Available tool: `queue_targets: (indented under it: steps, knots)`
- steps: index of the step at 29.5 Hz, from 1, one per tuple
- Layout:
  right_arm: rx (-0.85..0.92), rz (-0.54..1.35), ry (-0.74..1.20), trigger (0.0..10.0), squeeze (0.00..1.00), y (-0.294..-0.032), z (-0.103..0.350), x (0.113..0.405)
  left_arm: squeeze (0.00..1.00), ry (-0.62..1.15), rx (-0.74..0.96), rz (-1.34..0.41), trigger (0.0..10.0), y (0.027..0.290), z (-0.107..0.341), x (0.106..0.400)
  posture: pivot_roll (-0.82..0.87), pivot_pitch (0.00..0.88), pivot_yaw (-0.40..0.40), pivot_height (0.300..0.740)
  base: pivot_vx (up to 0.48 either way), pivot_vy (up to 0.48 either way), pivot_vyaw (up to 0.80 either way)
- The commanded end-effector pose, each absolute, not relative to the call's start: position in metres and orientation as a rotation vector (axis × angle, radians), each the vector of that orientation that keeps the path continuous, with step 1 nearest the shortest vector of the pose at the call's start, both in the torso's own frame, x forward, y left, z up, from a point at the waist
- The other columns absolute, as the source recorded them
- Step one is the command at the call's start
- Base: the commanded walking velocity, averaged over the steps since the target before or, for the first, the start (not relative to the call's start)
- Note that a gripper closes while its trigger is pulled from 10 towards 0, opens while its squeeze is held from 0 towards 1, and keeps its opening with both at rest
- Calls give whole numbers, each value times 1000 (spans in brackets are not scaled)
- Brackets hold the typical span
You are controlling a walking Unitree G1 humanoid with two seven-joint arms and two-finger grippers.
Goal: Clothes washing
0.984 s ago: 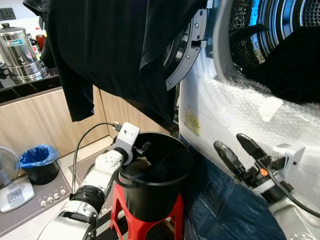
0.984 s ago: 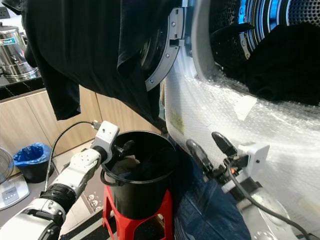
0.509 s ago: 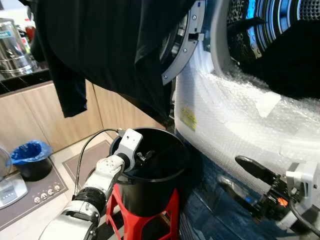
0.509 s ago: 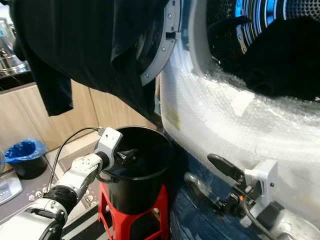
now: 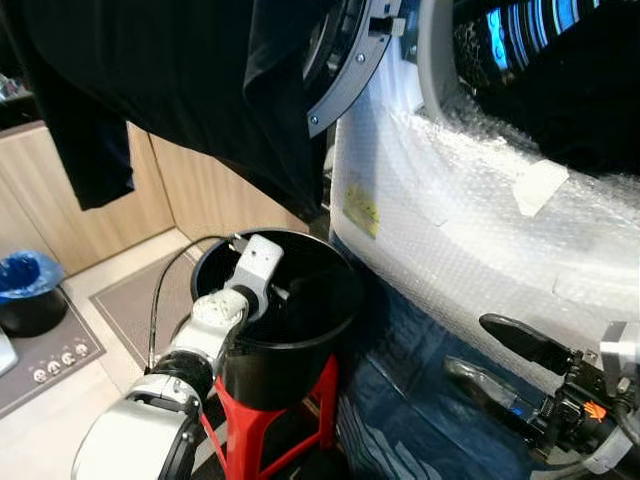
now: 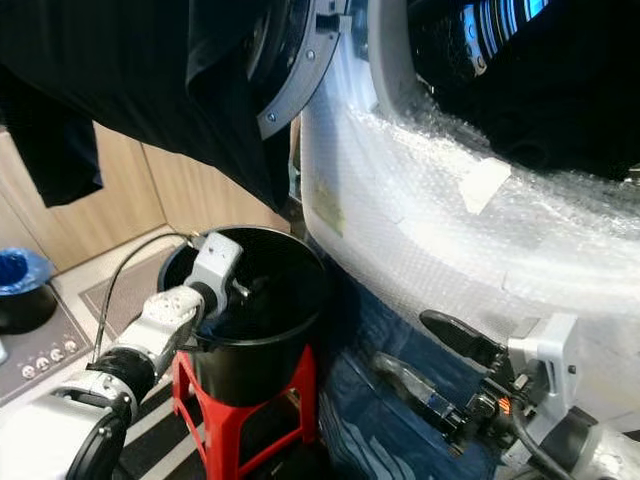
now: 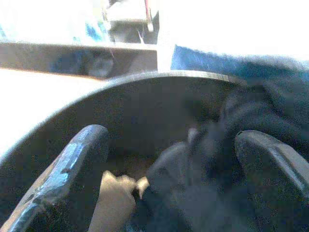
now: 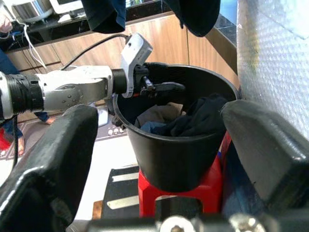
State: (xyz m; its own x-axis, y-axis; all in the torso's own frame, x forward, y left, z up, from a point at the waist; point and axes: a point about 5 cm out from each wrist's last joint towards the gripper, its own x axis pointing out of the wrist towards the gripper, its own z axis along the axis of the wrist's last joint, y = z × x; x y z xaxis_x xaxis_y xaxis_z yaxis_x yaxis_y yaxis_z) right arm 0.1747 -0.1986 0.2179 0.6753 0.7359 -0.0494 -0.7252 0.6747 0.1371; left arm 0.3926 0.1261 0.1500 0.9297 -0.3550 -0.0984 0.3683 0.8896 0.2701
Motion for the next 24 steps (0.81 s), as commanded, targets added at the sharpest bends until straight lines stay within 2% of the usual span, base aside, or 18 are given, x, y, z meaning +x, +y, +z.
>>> queue_targets:
  steps: [1, 7, 8, 15, 19, 24]
  knots:
    - [97, 832, 96, 10000, 0, -196, 226, 170, 0, -1, 331, -400, 10000, 119, 156, 393, -272, 292, -124, 740, 0, 0, 0]
    - [110, 847, 107, 10000, 0, -192, 232, 167, 0, -45, 392, -475, 10000, 103, 153, 389, -312, 318, -149, 740, 0, 0, 0]
    - [114, 849, 111, 10000, 0, -191, 234, 165, 0, -46, 335, -533, 10000, 96, 152, 386, -331, 326, -157, 740, 0, 0, 0]
    - [117, 838, 122, 10000, 0, -194, 243, 157, 0, -69, 280, -725, 10000, 80, 149, 377, -379, 346, -174, 740, 0, 0, 0]
    - [119, 839, 132, 10000, 0, -195, 247, 153, 0, -76, 269, -785, 10000, 81, 148, 374, -391, 356, -179, 740, 0, 0, 0]
    - [122, 829, 145, 10000, 0, -195, 250, 150, 0, -47, 283, -710, 10000, 97, 143, 376, -399, 368, -186, 740, 0, 0, 0]
